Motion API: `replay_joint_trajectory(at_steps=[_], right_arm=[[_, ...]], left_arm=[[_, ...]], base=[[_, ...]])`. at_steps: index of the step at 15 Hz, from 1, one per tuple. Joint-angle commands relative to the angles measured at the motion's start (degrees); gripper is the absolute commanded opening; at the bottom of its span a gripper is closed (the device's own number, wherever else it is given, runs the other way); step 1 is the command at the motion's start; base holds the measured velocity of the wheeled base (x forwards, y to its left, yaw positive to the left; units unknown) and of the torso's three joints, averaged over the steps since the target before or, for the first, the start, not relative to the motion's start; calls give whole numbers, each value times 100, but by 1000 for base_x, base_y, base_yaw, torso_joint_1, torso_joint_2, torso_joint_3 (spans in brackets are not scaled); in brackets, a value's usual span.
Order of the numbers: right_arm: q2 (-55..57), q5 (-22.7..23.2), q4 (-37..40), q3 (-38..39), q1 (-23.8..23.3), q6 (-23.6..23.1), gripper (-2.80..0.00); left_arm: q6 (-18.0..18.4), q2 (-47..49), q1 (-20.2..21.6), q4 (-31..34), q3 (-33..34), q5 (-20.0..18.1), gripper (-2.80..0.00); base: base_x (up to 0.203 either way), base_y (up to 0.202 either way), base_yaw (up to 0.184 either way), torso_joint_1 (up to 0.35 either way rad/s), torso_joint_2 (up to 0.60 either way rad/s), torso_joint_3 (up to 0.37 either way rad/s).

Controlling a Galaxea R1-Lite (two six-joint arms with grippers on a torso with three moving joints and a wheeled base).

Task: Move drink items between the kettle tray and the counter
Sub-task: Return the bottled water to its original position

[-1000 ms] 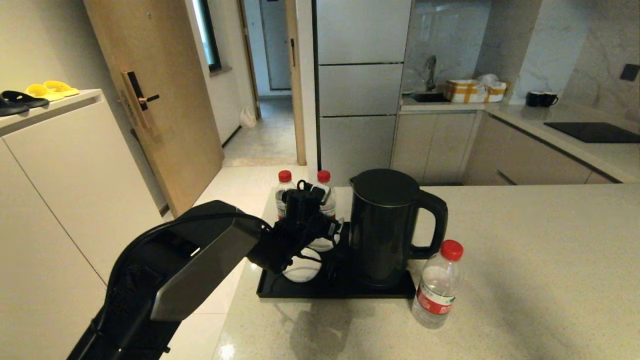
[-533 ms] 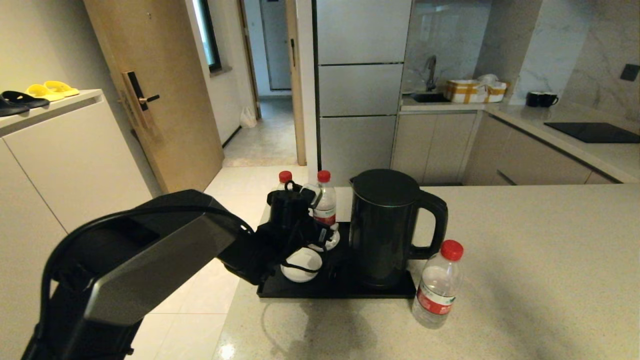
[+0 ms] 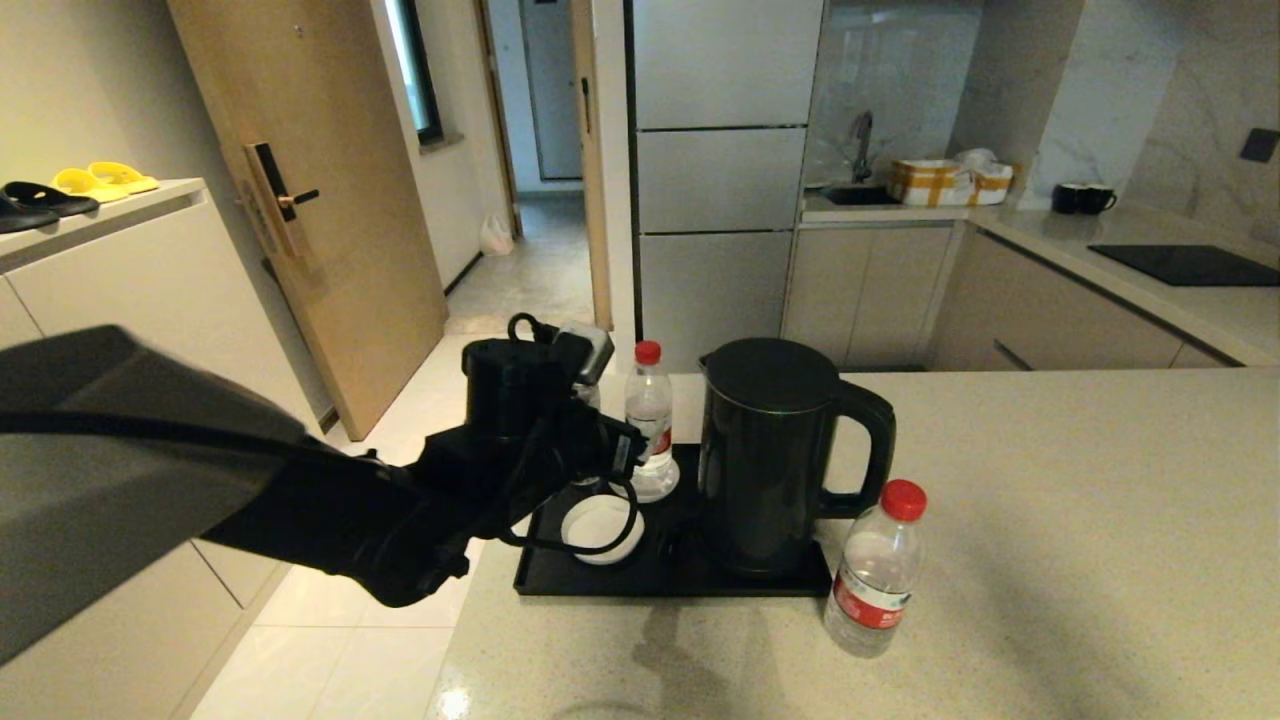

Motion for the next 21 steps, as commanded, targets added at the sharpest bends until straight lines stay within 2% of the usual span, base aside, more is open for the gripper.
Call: replay_joint_trajectory(at_steps=[1, 5, 8, 9, 11, 13, 14, 16, 18, 19, 20, 21], right_arm=[[9, 1, -1, 3, 2, 0, -280], [9, 1, -1, 9, 2, 0, -280], [3, 1, -1, 9, 2, 0, -280], [8, 1, -1, 8, 2, 0, -280], [5, 1, -1, 9, 2, 0, -280], [9, 1, -1, 9, 2, 0, -280], [8, 1, -1, 1, 2, 0, -280], [9, 1, -1, 9, 2, 0, -280], [9, 1, -1, 9, 2, 0, -280], [8, 1, -1, 9, 2, 0, -280], [2, 1, -1, 9, 2, 0, -280], [9, 1, -1, 9, 2, 0, -280]], left_arm=[[-87, -1448, -14, 691, 150, 116, -280], [-262, -3583, 49, 2725, 210, 527, -280], [-613, -5372, 87, 4595, 226, 1101, -280], [-732, -5933, 234, 5217, 238, 1273, -280], [-888, -7002, 1108, 6415, 239, 1472, -280], [-814, -8146, 1790, 7444, 244, 1506, -280], [-742, -8786, 2146, 8021, 272, 1441, -280], [-607, -9962, 2868, 9109, 359, 1042, -280], [-466, -10965, 3193, 9934, 566, 589, -280], [-434, -11280, 3278, 10110, 761, 233, -280], [-513, -11411, 3346, 10130, 1091, -288, -280], [-572, -11401, 3380, 9829, 1517, -590, -280]], base=[[0, 0, 0, 0, 0, 0], [0, 0, 0, 0, 0, 0], [0, 0, 0, 0, 0, 0], [0, 0, 0, 0, 0, 0], [0, 0, 0, 0, 0, 0], [0, 0, 0, 0, 0, 0], [0, 0, 0, 0, 0, 0], [0, 0, 0, 0, 0, 0], [0, 0, 0, 0, 0, 0], [0, 0, 0, 0, 0, 0], [0, 0, 0, 0, 0, 0], [0, 0, 0, 0, 0, 0]])
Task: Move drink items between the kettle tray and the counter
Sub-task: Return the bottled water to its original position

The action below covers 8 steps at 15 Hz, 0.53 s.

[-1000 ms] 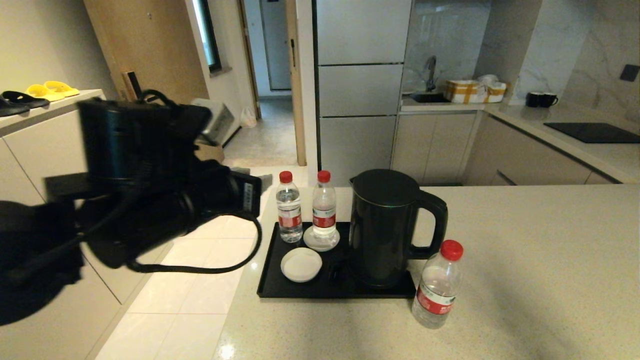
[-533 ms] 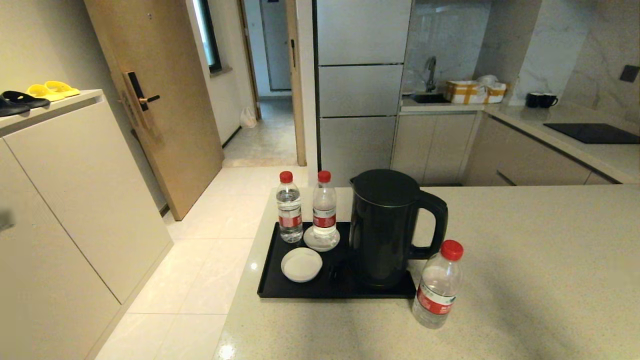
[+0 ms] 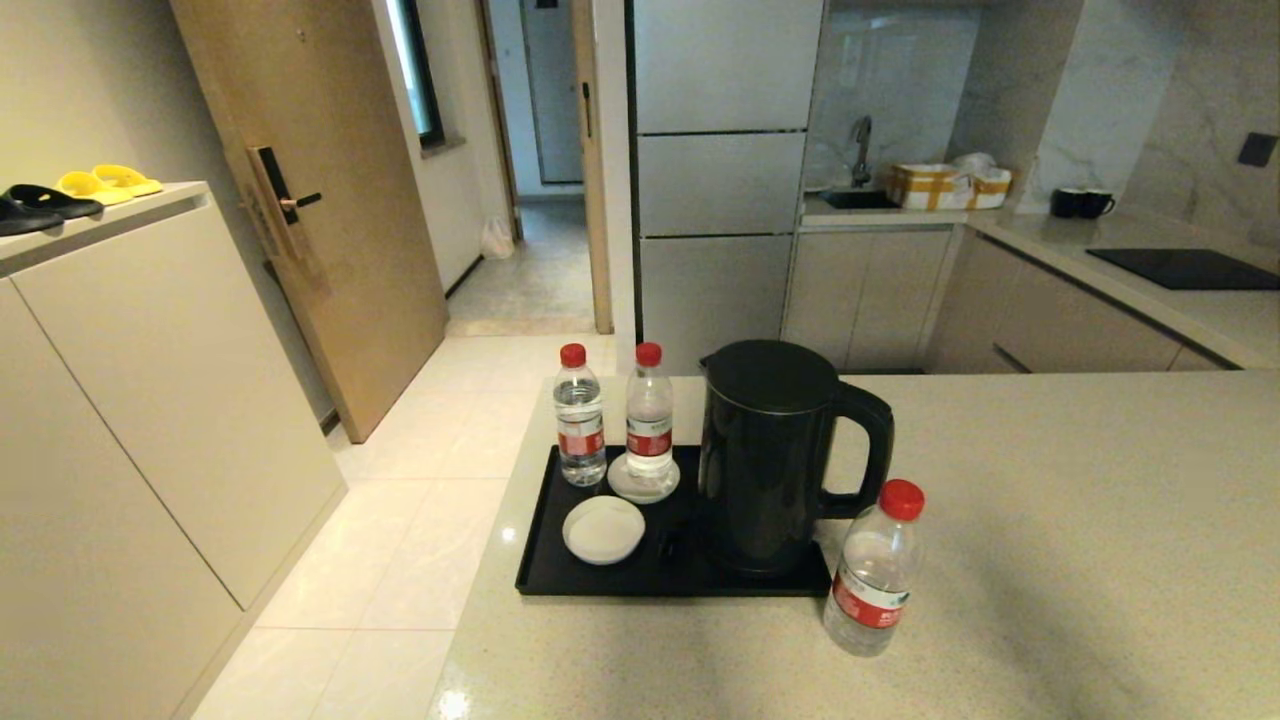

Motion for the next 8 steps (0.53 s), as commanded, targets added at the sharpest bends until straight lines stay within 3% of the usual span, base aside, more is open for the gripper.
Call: replay_joint_trajectory(at_steps=[1, 5, 6, 8], right_arm=[[0, 0, -1, 9, 6, 2, -280], [9, 0, -1, 9, 6, 2, -280], [9, 0, -1, 9, 6, 2, -280], [9, 0, -1, 9, 6, 2, -280]], left_arm=[[-68, -521, 121, -883, 1022, -589, -280], [293, -509, 146, -4430, 3727, -762, -280], [418, -510, 148, -5001, 4274, -754, -280], [554, -510, 152, -5329, 4656, -703, -280]], base=[[0, 0, 0, 0, 0, 0], [0, 0, 0, 0, 0, 0], [0, 0, 0, 0, 0, 0], [0, 0, 0, 0, 0, 0]])
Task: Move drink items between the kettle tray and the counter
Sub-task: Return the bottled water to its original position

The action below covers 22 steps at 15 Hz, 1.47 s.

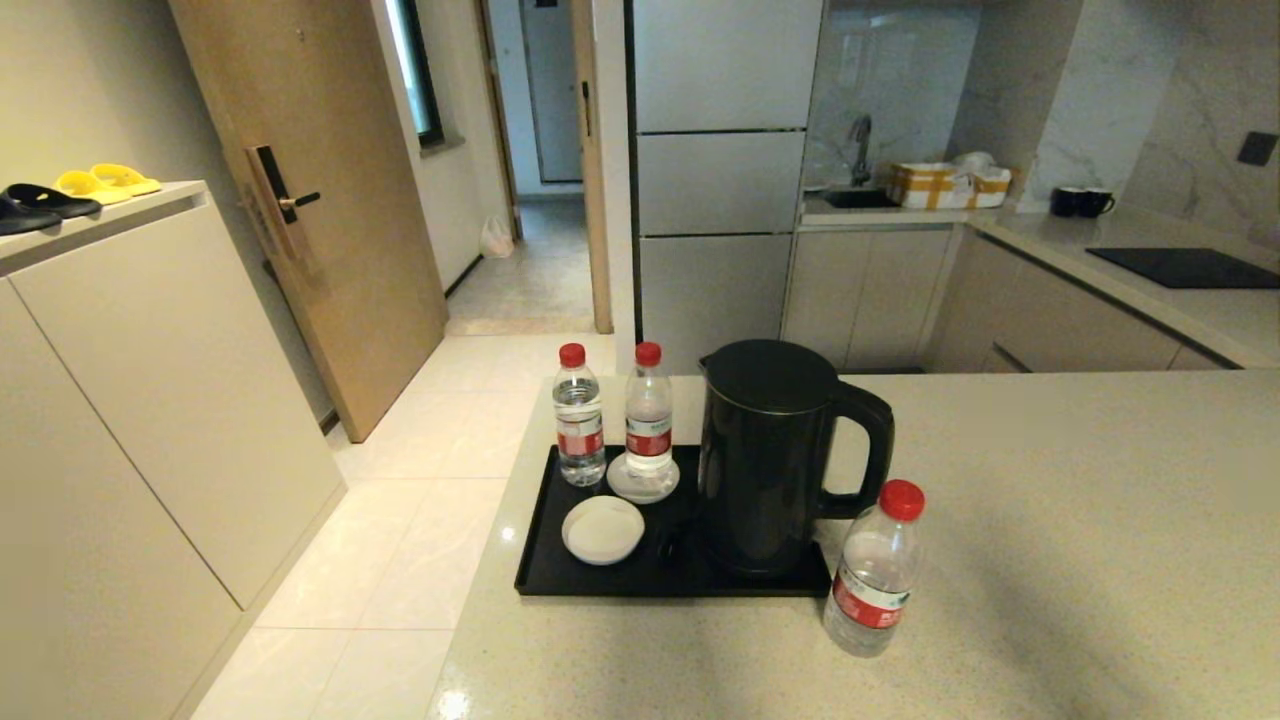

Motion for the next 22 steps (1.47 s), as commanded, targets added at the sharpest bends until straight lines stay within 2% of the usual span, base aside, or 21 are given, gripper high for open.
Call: replay_joint_trajectory(at_steps=[1, 8, 22], right_arm=[[9, 1, -1, 9, 0, 2, -280], [9, 1, -1, 9, 0, 2, -280], [9, 1, -1, 9, 0, 2, -280]], left_arm=[[-62, 11, 6, -642, 324, 141, -280], [-175, 11, 7, -667, 324, 193, -280], [-166, 11, 7, -667, 324, 202, -280]], base=[[0, 0, 0, 0, 0, 0], [0, 0, 0, 0, 0, 0], [0, 0, 0, 0, 0, 0]])
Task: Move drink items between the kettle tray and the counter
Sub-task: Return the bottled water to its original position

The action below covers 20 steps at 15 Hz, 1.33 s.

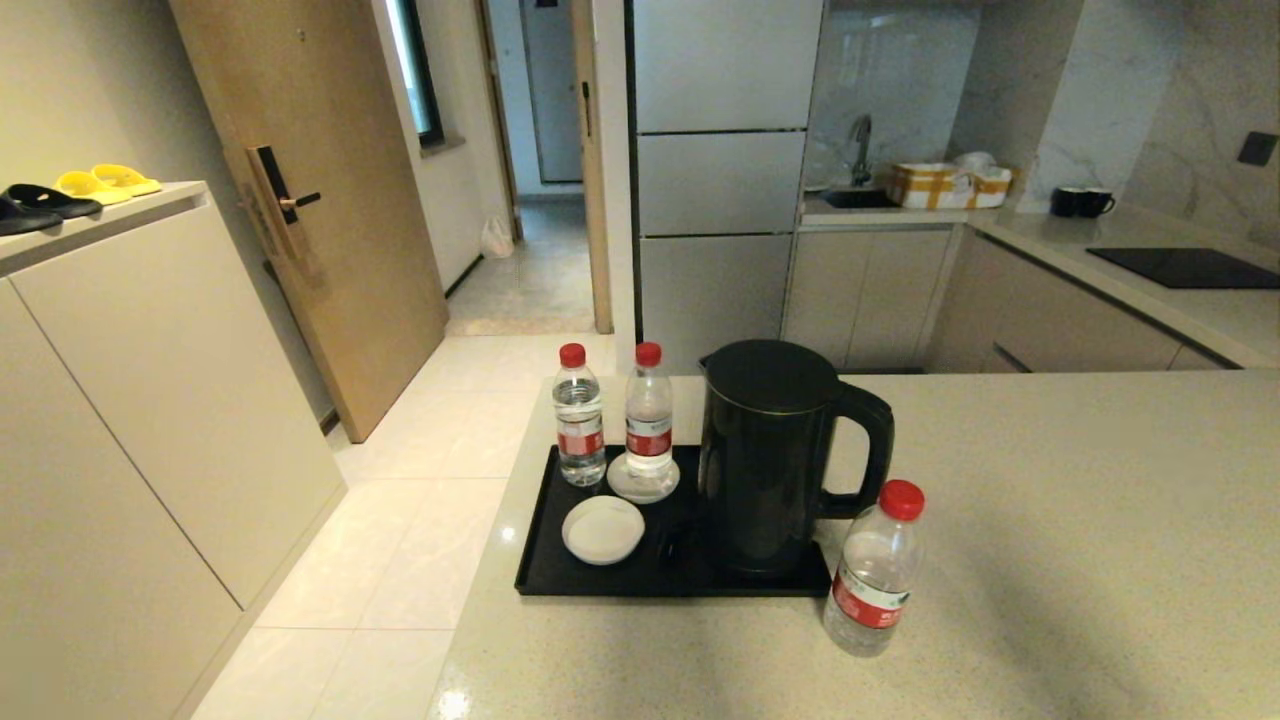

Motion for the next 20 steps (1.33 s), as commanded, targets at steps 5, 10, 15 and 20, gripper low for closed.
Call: replay_joint_trajectory(at_steps=[5, 10, 15, 20], right_arm=[[9, 1, -1, 9, 2, 0, -280], [8, 1, -1, 9, 2, 0, -280], [6, 1, -1, 9, 2, 0, -280], [9, 1, -1, 9, 2, 0, -280]], left_arm=[[79, 24, 2, 227, -124, -26, -280], [-156, 1328, -60, 2182, -2152, -132, -280], [-493, 4203, -582, 1848, -2596, -1775, -280], [-225, 7049, -1201, -851, -2354, -3773, 0]], base=[[0, 0, 0, 0, 0, 0], [0, 0, 0, 0, 0, 0], [0, 0, 0, 0, 0, 0], [0, 0, 0, 0, 0, 0]])
